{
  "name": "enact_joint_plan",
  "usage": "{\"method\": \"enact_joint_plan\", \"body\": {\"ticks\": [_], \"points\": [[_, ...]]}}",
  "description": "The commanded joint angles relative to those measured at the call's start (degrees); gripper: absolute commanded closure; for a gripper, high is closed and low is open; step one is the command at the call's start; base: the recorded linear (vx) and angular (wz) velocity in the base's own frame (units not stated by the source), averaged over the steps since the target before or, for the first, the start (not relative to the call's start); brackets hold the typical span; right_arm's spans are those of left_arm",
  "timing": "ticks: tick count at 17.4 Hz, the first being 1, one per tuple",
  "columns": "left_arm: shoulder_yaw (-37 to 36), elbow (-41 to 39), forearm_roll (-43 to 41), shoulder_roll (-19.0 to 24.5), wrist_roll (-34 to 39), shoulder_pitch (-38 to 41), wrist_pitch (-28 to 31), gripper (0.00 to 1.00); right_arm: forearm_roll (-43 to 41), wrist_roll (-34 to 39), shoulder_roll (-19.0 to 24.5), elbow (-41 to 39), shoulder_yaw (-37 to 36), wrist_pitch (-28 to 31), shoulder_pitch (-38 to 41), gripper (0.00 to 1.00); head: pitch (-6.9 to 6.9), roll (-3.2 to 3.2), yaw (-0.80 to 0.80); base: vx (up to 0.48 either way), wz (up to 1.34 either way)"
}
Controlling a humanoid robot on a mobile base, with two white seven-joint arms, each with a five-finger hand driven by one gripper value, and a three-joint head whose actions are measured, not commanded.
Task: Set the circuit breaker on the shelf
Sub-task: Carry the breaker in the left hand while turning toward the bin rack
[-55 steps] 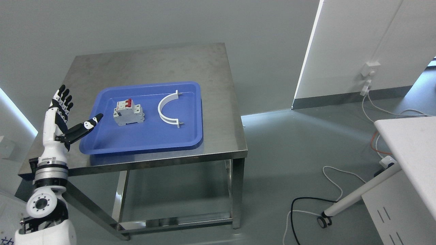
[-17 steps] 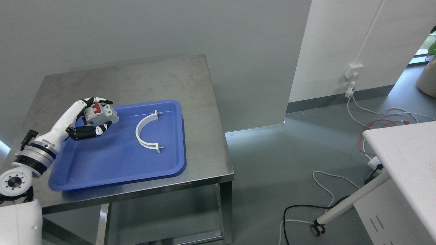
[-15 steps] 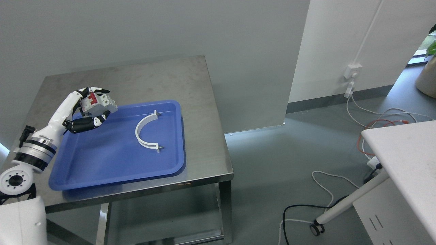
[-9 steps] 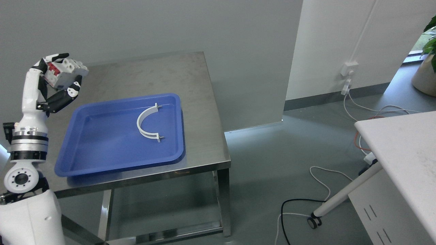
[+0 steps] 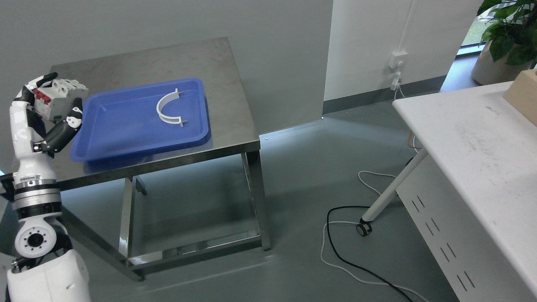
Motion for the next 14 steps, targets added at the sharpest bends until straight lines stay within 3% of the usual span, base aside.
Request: {"method": "enact_joint_plan", "body": {"ticks": [1, 7, 14], "points": [[2.2, -3.6, 0.4, -1.6, 0.0, 0.7, 0.4, 0.97, 0.0, -0.3, -1.0, 0.0, 1.1, 1.7, 0.0, 0.00, 0.00, 0.00, 0.00, -0.382, 0.24], [2.7, -3.7, 0.4, -1.6, 0.2, 0.2, 0.3, 0.97, 0.0, -0.3, -1.0, 0.0, 1.1, 1.7, 0.0, 0.00, 0.00, 0.00, 0.00, -0.420, 0.66], [-3.1, -8.9, 0.7, -1.6, -0.1, -1.3, 0.0, 0.97, 0.0, -0.3, -1.0, 0.0, 1.1, 1.7, 0.0, 0.00, -0.01, 0.00, 0.00, -0.293, 1.46]]}}
